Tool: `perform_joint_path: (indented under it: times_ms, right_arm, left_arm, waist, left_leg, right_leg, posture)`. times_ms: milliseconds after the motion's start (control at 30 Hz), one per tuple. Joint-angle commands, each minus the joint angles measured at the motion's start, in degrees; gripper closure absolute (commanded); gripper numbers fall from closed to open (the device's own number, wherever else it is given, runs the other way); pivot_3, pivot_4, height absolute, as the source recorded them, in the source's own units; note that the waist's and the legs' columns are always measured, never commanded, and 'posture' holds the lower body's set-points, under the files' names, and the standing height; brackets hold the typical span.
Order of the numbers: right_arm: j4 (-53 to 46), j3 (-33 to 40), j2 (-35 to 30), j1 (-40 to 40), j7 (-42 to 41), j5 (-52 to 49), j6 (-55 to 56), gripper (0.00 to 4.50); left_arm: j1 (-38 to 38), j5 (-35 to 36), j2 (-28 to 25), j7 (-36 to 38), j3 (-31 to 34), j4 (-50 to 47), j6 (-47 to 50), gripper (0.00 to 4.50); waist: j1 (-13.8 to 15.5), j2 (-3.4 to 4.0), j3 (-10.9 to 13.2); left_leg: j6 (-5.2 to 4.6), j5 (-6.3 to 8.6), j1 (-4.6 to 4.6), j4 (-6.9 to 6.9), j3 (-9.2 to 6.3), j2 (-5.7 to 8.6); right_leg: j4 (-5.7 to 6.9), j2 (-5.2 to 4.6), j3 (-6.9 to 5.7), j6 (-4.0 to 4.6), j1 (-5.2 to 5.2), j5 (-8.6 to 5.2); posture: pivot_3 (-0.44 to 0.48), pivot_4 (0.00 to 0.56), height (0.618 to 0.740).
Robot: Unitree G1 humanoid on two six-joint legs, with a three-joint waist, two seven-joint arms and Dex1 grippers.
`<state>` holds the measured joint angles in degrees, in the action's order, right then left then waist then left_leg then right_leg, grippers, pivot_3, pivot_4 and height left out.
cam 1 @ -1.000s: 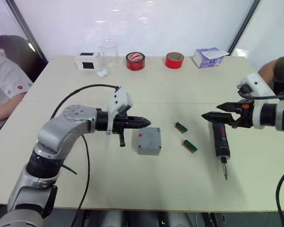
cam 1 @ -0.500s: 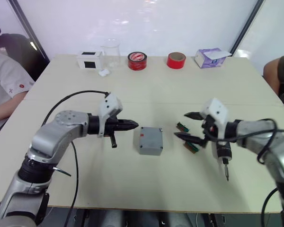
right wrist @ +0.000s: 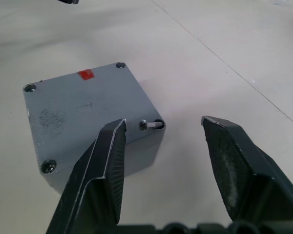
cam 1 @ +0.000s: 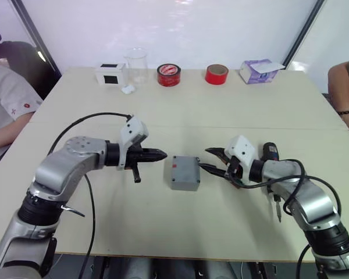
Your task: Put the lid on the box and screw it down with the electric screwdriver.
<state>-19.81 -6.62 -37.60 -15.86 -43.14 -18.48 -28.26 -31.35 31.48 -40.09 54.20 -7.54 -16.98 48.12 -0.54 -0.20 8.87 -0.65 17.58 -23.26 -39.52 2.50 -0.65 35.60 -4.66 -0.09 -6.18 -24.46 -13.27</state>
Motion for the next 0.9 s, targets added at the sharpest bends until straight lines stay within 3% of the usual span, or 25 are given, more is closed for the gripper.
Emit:
perform_joint_path:
  times_ms: [33, 267, 400, 467, 533, 900]
  right_arm:
    - [-0.5, 0.0, 0.7, 0.0, 0.0, 0.7, 1.2, 1.77]
    - [0.4, -0.8, 1.9, 0.0, -0.1, 1.9, 1.9, 1.77]
    - [1.4, -1.6, 2.7, -0.3, -0.2, 2.7, 2.7, 2.80]
    - [2.1, -1.9, 2.8, -0.2, -0.3, 3.6, 3.4, 3.76]
    - [2.5, -2.1, 3.0, -0.2, -0.3, 4.0, 3.8, 4.43]
    - [1.0, -1.0, 2.5, -1.6, -0.4, 3.2, 0.9, 4.43]
  left_arm:
    - [-0.7, 0.8, -0.6, 0.1, 1.4, -2.1, 0.1, 4.50]
    - [-0.9, 2.3, -1.1, 0.3, 2.3, -2.4, 1.3, 4.50]
    - [-0.9, 2.3, -1.6, 0.5, 2.2, -2.1, 1.4, 4.50]
    - [-0.8, 2.3, -1.7, 0.5, 2.2, -2.1, 1.4, 4.50]
    - [-0.8, 2.3, -1.7, 0.6, 2.2, -2.1, 1.3, 4.50]
    - [-0.9, 2.2, -1.0, 0.1, 1.8, -2.0, 1.2, 4.50]
  waist:
    - [0.0, 0.00, 0.0]
    - [0.0, 0.00, 0.0]
    - [-0.1, 0.00, 0.0]
    - [0.0, 0.00, 0.0]
    - [0.0, 0.00, 0.0]
    - [0.0, 0.00, 0.0]
  left_leg:
    - [0.00, 0.00, 0.00, 0.00, 0.00, 0.00]
    - [0.00, 0.00, 0.00, 0.00, 0.00, 0.00]
    - [0.00, 0.00, 0.01, 0.00, 0.00, 0.00]
    - [0.00, 0.00, 0.01, 0.00, 0.01, 0.00]
    - [0.00, 0.00, 0.01, 0.00, 0.00, 0.00]
    - [0.00, 0.00, 0.02, 0.00, 0.01, 0.01]
  right_leg:
    - [0.00, 0.00, 0.00, 0.00, 0.00, 0.00]
    - [0.01, 0.00, 0.00, 0.00, 0.00, 0.00]
    - [0.01, 0.00, 0.00, 0.00, 0.00, 0.00]
    - [0.01, 0.00, 0.00, 0.00, 0.00, 0.00]
    - [0.01, 0.00, 0.00, 0.00, 0.00, 0.00]
    - [0.04, 0.00, 0.00, 0.00, 0.00, 0.00]
  posture:
    - [0.000, 0.150, 0.740]
    - [0.000, 0.150, 0.740]
    - [0.000, 0.150, 0.740]
    - [0.000, 0.150, 0.740]
    - [0.000, 0.150, 0.740]
    - [0.000, 0.150, 0.740]
